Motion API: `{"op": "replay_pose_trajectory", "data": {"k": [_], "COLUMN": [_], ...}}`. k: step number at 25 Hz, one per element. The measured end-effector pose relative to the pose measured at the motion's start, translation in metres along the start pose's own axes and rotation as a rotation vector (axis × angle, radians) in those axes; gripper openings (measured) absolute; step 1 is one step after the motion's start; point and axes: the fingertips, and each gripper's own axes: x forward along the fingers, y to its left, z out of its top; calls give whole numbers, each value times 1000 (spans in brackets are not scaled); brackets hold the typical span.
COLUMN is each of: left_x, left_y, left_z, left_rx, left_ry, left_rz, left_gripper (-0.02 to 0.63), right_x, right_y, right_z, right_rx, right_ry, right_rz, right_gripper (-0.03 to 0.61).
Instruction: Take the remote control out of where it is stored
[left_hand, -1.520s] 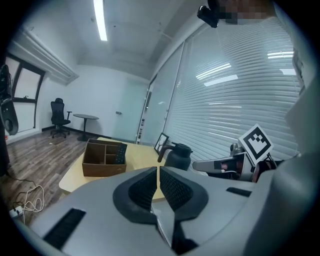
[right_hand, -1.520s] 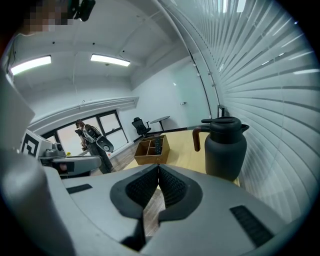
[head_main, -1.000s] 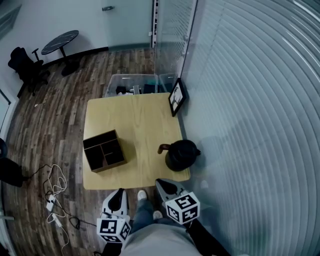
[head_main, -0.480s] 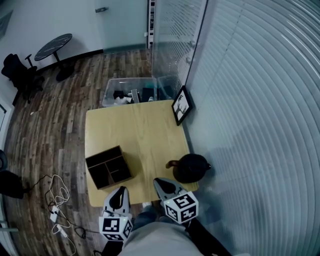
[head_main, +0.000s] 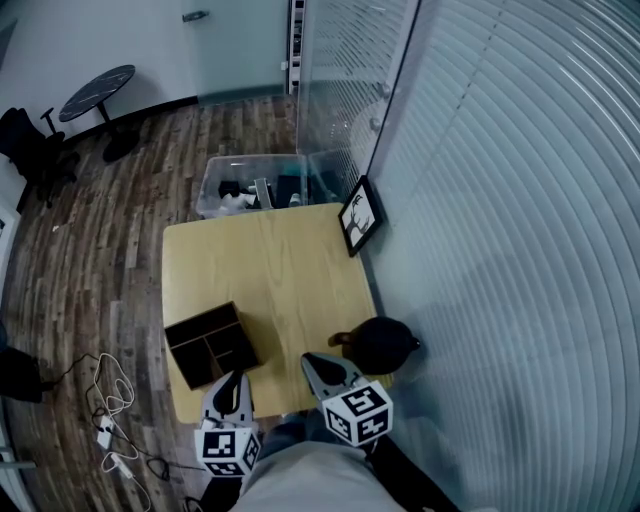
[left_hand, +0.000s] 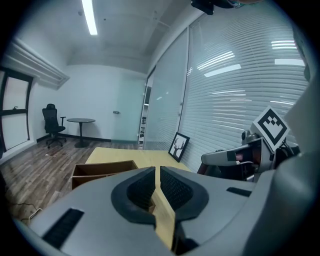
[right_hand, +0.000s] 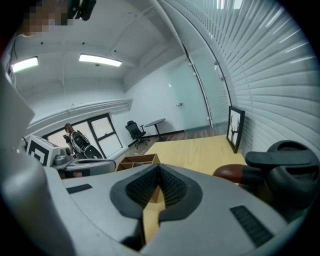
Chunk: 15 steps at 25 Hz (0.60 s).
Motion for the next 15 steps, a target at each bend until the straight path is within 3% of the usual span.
{"op": "replay_pose_trajectory", "data": {"k": [7, 15], "left_x": [15, 27], "left_y": [2, 7], "left_z": [4, 9], "left_rx": [-10, 31], "left_ry": [20, -1], "left_rz": [41, 98], "left_gripper": [72, 111], "right_x": [7, 14], "right_y": [-11, -13], "right_z": [17, 20], "right_rx": [-16, -24], "right_ry": [8, 14], "right_rz": [26, 41], "right_gripper": [5, 5]}}
